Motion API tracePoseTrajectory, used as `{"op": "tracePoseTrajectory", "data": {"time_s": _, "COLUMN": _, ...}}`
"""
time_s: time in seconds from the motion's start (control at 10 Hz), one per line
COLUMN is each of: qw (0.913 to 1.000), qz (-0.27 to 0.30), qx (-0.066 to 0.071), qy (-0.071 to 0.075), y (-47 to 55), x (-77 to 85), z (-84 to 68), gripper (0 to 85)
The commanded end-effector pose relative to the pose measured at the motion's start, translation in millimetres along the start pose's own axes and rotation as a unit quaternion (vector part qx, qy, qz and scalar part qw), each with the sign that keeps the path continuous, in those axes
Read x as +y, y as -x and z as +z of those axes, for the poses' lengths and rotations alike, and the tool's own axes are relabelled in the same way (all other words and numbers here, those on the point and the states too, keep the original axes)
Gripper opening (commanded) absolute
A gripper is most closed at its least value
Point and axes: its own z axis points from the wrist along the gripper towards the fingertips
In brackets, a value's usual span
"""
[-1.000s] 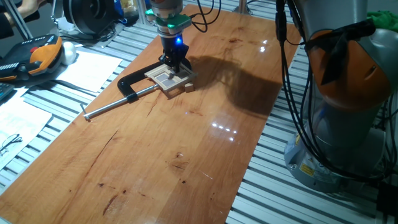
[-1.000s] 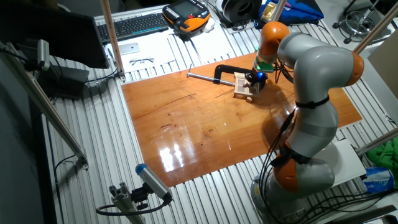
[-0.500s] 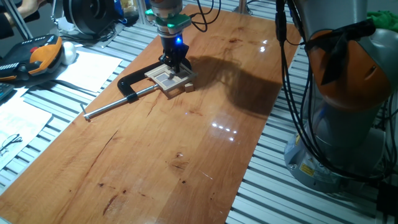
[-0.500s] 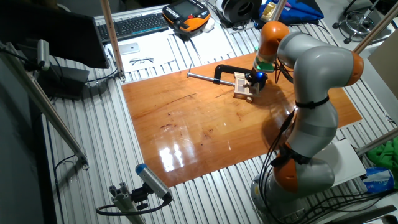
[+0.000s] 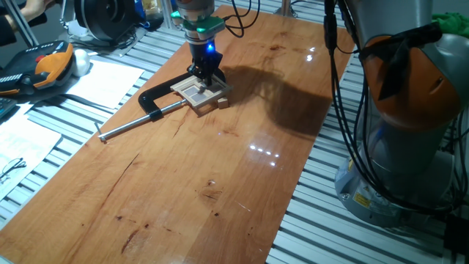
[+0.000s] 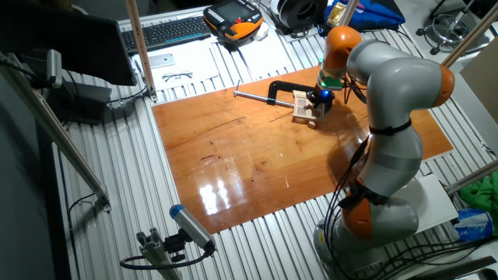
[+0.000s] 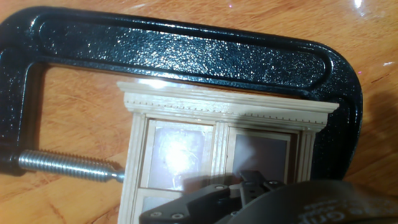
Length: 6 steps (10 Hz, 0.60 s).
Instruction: Close a sliding window
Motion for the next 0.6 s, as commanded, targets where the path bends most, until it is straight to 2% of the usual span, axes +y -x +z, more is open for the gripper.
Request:
{"op": "tracePoseTrajectory", "data": {"time_s": 0.0, "qw": 1.0, "qz": 0.0, "qx": 0.001, "qy": 0.0, "y": -0.1, "x": 0.1, "z": 0.1, "gripper": 0.0}}
{"op": "tracePoseTrajectory", "data": {"time_s": 0.5, "qw": 1.0, "qz": 0.001, "qx": 0.008, "qy": 0.001, "y": -0.5, "x": 0.5, "z": 0.3, "gripper": 0.0}}
